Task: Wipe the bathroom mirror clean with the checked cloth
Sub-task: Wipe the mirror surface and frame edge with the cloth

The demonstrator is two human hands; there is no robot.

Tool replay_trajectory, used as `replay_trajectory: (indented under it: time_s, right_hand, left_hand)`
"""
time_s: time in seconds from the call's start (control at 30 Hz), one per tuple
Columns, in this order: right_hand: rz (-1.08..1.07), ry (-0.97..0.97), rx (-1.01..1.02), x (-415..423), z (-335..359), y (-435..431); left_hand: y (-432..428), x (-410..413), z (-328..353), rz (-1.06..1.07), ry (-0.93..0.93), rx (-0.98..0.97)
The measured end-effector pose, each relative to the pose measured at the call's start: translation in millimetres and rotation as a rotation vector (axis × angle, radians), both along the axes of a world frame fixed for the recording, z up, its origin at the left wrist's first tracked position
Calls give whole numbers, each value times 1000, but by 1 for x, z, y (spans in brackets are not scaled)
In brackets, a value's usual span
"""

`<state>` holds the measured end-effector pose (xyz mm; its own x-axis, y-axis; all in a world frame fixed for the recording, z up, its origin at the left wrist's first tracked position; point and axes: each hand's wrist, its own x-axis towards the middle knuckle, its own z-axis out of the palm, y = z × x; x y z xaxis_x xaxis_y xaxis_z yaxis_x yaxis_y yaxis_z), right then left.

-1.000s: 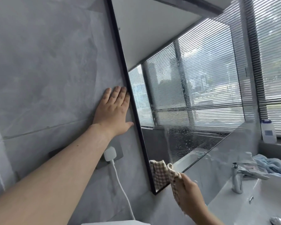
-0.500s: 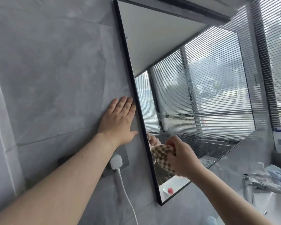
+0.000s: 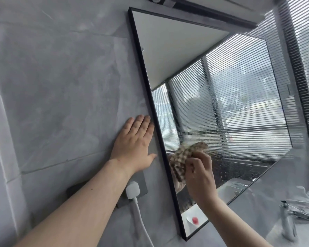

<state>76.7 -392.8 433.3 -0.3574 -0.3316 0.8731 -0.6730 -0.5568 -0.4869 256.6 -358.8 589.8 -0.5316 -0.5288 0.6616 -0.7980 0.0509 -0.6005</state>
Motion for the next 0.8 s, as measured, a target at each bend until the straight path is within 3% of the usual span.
replay_trajectory:
  time_s: [0.2, 0.33, 0.57, 0.8]
  right_hand:
    - [-20, -66, -16, -1, 3, -1]
    - [118, -261, 39, 1, 20, 4]
    - [105, -302, -65, 1, 19, -3]
    - [-57, 9, -284, -3, 3, -27]
  left_hand:
    - [-1, 0, 0, -9, 3, -3]
    - [-1, 0, -1, -13, 7, -2]
    - [-2, 0, -1, -34, 21, 0]
    - [0, 0, -1, -11, 3, -2]
